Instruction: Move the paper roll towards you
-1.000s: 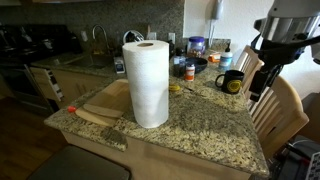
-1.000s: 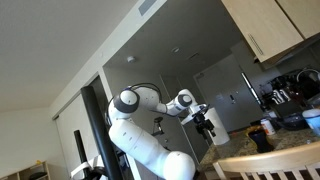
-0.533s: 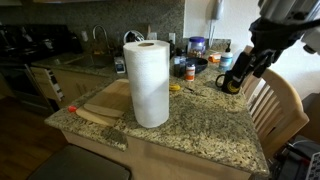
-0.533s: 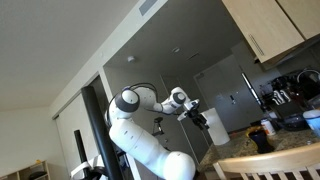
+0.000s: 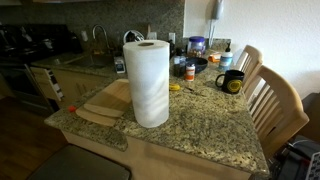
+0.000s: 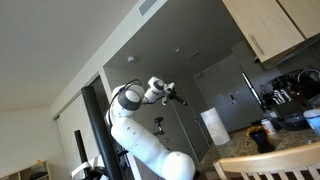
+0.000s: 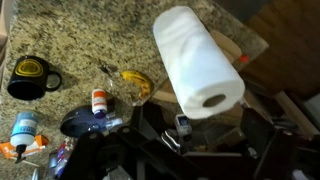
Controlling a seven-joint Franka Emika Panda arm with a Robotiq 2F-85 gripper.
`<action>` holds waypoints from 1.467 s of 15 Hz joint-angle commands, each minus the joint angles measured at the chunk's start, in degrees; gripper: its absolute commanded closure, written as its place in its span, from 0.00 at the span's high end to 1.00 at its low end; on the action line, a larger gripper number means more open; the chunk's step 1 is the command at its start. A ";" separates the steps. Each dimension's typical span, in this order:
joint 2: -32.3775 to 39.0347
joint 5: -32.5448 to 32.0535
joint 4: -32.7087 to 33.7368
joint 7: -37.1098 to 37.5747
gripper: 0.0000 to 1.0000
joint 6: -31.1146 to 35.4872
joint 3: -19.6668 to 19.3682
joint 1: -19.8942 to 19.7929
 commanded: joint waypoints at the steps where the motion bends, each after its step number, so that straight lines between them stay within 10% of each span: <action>1: 7.09 -7.53 14.71 10.94 1.00 -1.32 4.35 -5.42; 8: 19.07 -2.42 38.06 5.52 1.00 -14.58 1.32 0.51; 10: 22.79 -5.08 45.17 7.91 1.00 -23.89 6.28 -3.04; 11: 18.37 -5.35 37.50 7.85 1.00 -17.24 0.97 1.36; 14: 20.01 -5.81 40.80 6.38 1.00 -21.10 4.66 -1.74; 18: 27.18 -5.76 41.88 7.13 1.00 -31.38 2.17 4.06; 22: 32.67 -4.71 36.19 7.90 1.00 -25.47 2.17 2.00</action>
